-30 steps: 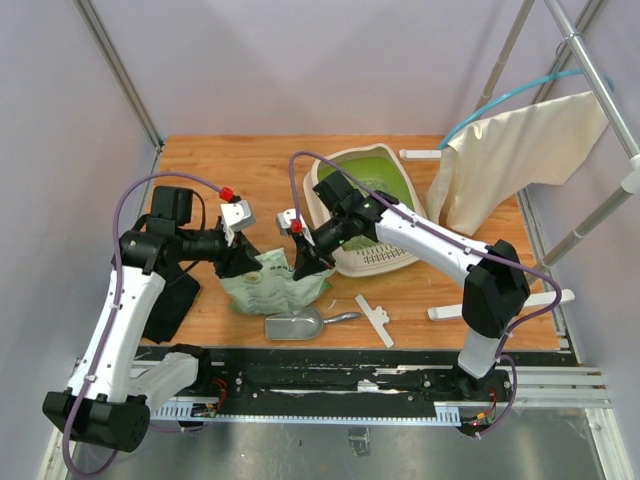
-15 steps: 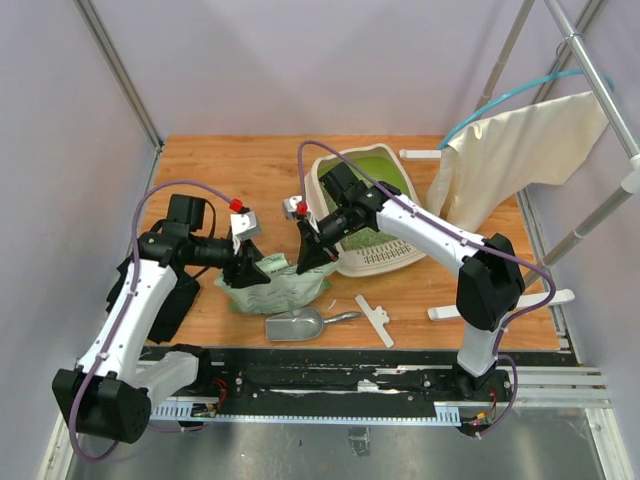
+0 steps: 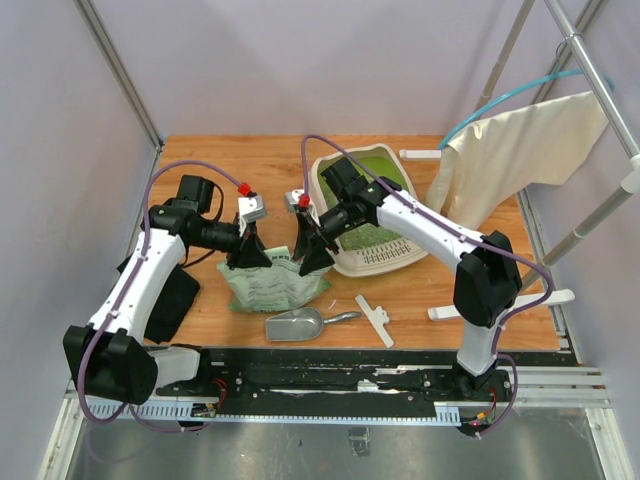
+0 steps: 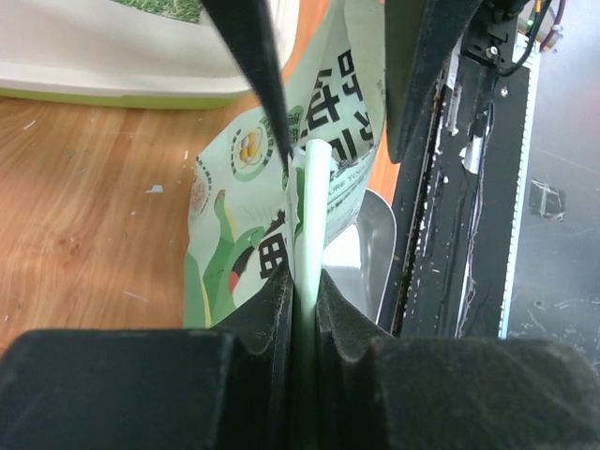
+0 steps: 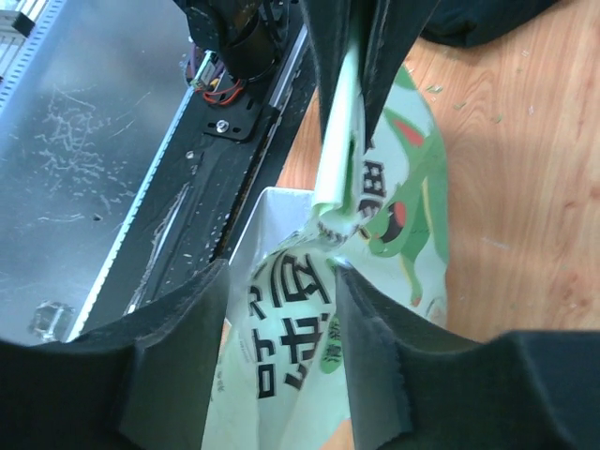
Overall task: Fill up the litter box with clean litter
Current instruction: Close the cat litter bag at the center of the board.
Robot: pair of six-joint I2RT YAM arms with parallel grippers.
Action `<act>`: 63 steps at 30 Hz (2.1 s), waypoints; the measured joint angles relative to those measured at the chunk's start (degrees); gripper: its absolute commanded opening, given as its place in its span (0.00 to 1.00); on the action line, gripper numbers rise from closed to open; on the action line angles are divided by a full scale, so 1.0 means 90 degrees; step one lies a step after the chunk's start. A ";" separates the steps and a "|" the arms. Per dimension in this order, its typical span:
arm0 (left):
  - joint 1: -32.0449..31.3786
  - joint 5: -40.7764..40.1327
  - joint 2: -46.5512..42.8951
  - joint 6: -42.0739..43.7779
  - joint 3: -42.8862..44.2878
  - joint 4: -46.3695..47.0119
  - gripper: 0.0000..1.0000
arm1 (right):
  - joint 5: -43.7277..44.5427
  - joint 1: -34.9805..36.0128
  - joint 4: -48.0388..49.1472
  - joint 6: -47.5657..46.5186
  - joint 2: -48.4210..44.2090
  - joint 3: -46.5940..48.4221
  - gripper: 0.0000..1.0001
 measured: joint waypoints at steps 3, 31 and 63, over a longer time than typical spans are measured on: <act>0.0000 0.0039 0.0002 0.0061 0.0005 -0.0058 0.14 | -0.0005 0.0049 0.0019 0.0024 0.0134 0.0214 0.60; 0.0172 -0.0741 -0.1450 -0.0971 -0.0374 0.1241 0.99 | -0.0245 0.0221 0.0119 0.0690 0.0534 0.0216 0.01; 0.0177 -0.4245 -0.5455 -0.8167 -0.3330 0.4189 1.00 | -0.0221 -0.0311 0.0731 0.3385 0.0792 0.0291 0.01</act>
